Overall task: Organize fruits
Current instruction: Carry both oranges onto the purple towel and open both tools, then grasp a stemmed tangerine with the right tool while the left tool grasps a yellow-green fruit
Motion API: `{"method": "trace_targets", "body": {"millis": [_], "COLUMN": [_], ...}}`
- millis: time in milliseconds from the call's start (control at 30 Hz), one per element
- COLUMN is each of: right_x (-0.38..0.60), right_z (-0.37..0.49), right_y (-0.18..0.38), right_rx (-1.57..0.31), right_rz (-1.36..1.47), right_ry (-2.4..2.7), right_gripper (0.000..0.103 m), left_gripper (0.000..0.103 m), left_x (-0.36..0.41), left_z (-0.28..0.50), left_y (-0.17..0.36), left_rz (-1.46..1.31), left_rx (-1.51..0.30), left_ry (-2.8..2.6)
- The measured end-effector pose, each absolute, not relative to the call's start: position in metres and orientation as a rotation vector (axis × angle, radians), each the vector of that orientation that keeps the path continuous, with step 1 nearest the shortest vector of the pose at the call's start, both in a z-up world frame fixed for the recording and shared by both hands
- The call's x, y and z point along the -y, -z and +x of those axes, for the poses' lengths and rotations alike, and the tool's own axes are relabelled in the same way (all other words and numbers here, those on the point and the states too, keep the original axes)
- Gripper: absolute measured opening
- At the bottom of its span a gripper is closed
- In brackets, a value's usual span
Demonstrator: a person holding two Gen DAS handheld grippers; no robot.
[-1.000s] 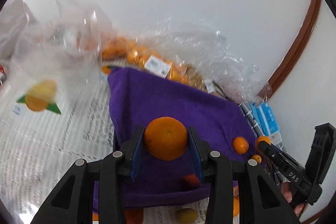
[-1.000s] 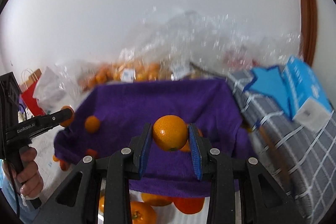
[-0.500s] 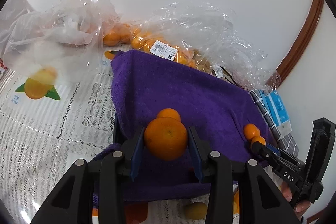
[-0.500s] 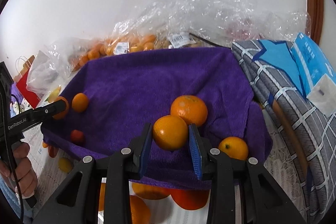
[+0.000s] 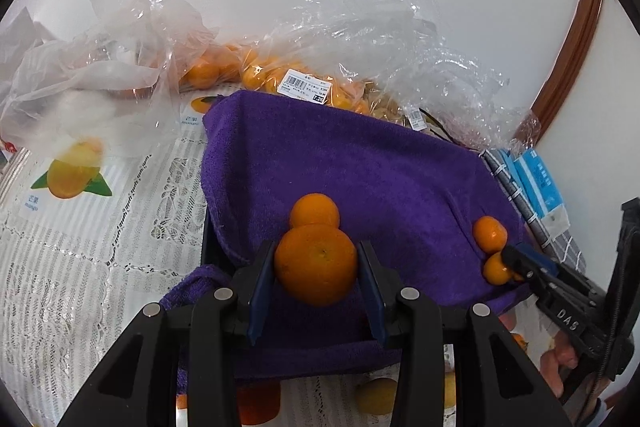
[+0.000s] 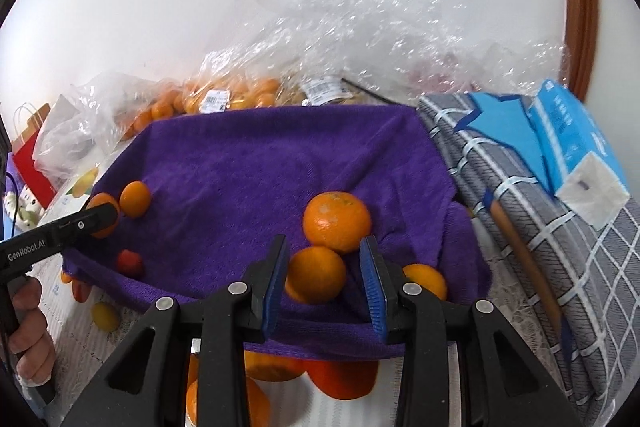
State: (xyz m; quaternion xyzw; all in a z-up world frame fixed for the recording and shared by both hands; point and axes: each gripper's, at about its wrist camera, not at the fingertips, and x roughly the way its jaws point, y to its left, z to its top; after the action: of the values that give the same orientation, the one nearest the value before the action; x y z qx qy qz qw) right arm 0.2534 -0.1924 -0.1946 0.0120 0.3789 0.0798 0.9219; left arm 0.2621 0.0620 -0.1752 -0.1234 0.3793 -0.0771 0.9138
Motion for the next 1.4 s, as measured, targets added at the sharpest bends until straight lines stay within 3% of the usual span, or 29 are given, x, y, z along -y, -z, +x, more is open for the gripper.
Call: {"method": "trace_targets", "body": {"millis": [233, 333, 467, 633, 1033, 1233, 1400], "right_x": [0.202, 0.205, 0.198, 0.187, 0.168, 0.164, 0.174], "right_z": [0.242, 0.227, 0.203, 0.174, 0.175, 0.184, 0.178], "right_y": [0.184, 0.179, 0.174, 0.181, 0.210, 0.216, 0.211], "right_rx": [-0.751, -0.783, -0.786, -0.812, -0.897, -0.923, -0.877], "right_rz": [0.070, 0.113, 0.091, 0.107, 0.039, 0.025, 0.061], "right_ry": [-0.135, -0.167, -0.178, -0.260, -0.271, -0.298, -0.299], "right_gripper": [0.036, 0.036, 0.049, 0.055, 0.052, 0.043, 0.042], "left_gripper": [0.039, 0.046, 0.050, 0.051, 0.053, 0.053, 0.053], "left_x": [-0.058, -0.057, -0.060, -0.066, -0.085, -0.074, -0.064], "left_z": [0.262, 0.261, 0.258, 0.253, 0.248, 0.248, 0.242], "left_y": [0.174, 0.172, 0.166, 0.159, 0.151, 0.152, 0.147], "left_rz": [-0.217, -0.221, -0.240, -0.265, -0.365, -0.323, -0.274], "left_rx": [-0.785, -0.780, -0.763, -0.735, -0.701, -0.709, -0.685], "left_ry": [0.154, 0.166, 0.173, 0.171, 0.176, 0.203, 0.214]}}
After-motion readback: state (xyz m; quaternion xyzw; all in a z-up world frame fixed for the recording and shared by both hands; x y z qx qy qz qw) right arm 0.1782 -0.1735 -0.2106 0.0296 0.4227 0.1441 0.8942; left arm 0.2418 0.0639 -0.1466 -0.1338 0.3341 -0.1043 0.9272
